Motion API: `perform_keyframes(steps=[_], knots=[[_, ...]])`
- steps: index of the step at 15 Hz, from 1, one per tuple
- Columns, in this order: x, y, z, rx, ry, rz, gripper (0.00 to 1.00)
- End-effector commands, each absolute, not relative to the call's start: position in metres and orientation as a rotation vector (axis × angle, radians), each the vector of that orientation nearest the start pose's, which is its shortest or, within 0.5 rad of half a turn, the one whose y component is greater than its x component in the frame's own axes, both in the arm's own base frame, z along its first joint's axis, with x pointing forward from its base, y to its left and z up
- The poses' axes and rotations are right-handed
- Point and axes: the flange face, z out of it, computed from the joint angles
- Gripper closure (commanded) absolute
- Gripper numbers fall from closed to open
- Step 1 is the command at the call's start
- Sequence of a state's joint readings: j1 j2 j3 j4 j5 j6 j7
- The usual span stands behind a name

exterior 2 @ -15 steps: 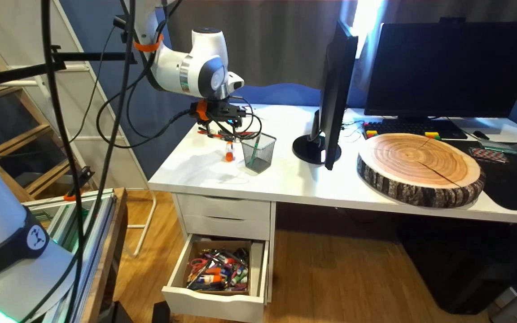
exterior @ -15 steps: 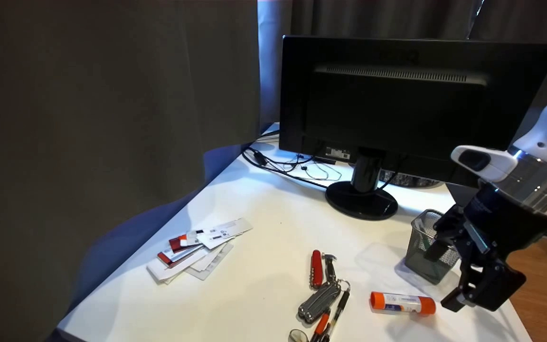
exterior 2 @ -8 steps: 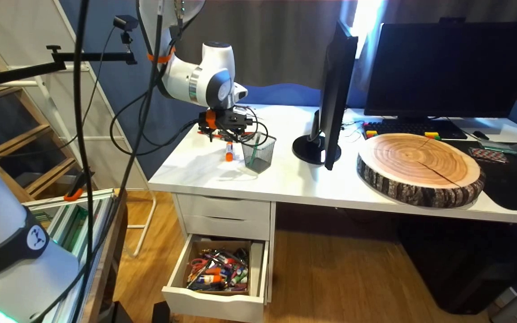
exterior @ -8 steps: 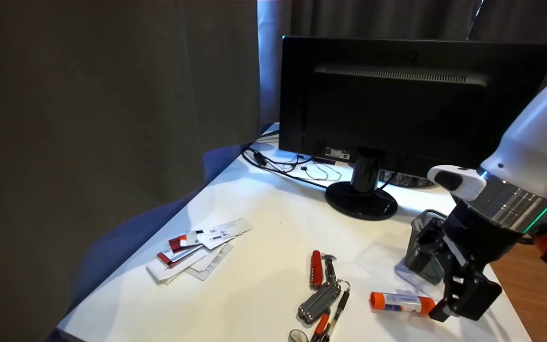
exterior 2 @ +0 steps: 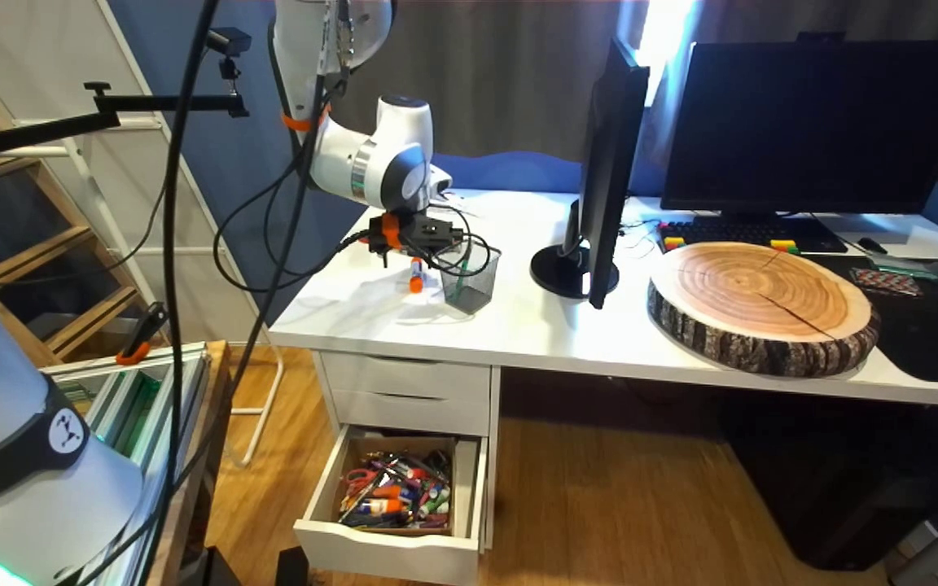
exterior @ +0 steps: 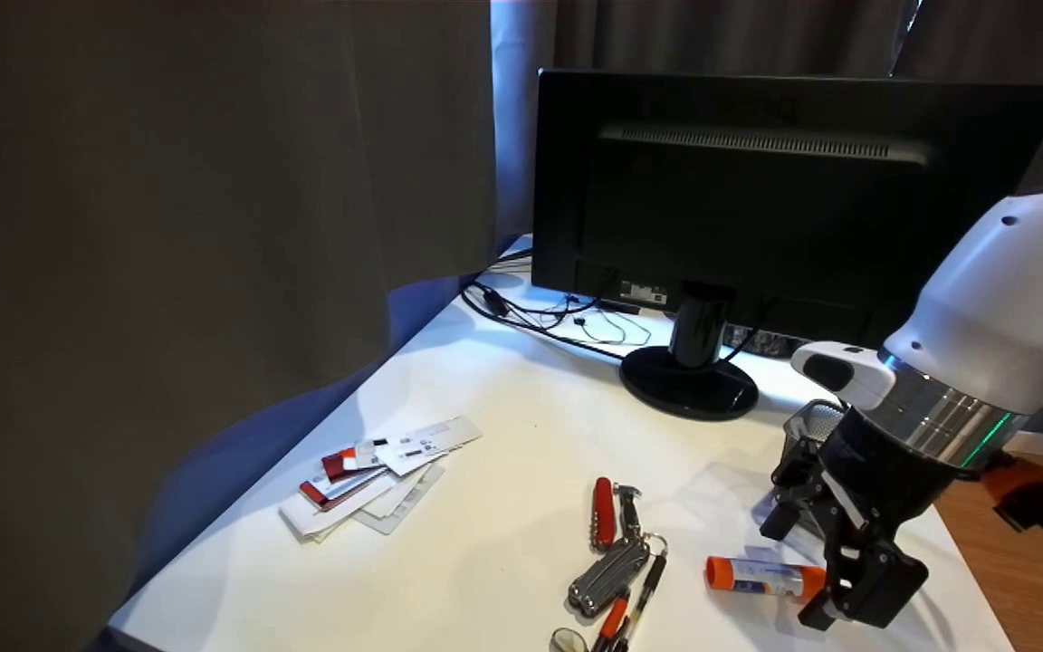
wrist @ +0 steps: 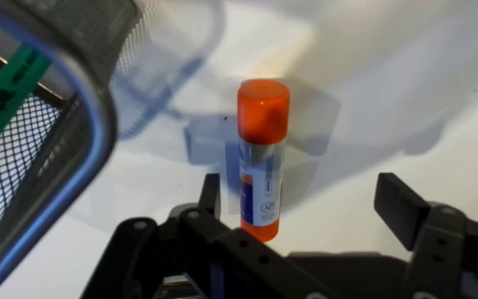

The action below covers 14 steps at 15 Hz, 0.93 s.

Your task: Place the basket upright then pick up the green pen and glue stick from the counter and put them in the basket

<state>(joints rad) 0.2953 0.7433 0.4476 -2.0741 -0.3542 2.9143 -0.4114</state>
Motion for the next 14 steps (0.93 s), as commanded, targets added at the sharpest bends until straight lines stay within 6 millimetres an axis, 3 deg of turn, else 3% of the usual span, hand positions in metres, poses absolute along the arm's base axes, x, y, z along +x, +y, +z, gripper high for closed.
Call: perform_keyframes(steps=[1,2,3,4,7,8,9,10,14], knots=[[0.422,0.421,0.113,-2.26,-1.863,-0.241,0.27],[0.422,0.421,0.112,-2.258,-1.863,-0.237,0.31],[0.423,0.421,0.111,-2.256,-1.865,-0.237,0.17],[0.423,0.421,0.11,-2.253,-1.865,-0.234,0.1],[0.423,0.42,0.107,-2.253,-1.873,-0.226,0.0],[0.423,0.42,0.106,-2.254,-1.872,-0.225,0.05],[0.424,0.42,0.105,-2.255,-1.873,-0.224,0.3],[0.424,0.419,0.104,-2.256,-1.873,-0.224,0.31],[0.425,0.418,0.103,-2.263,-1.876,-0.217,0.58]])
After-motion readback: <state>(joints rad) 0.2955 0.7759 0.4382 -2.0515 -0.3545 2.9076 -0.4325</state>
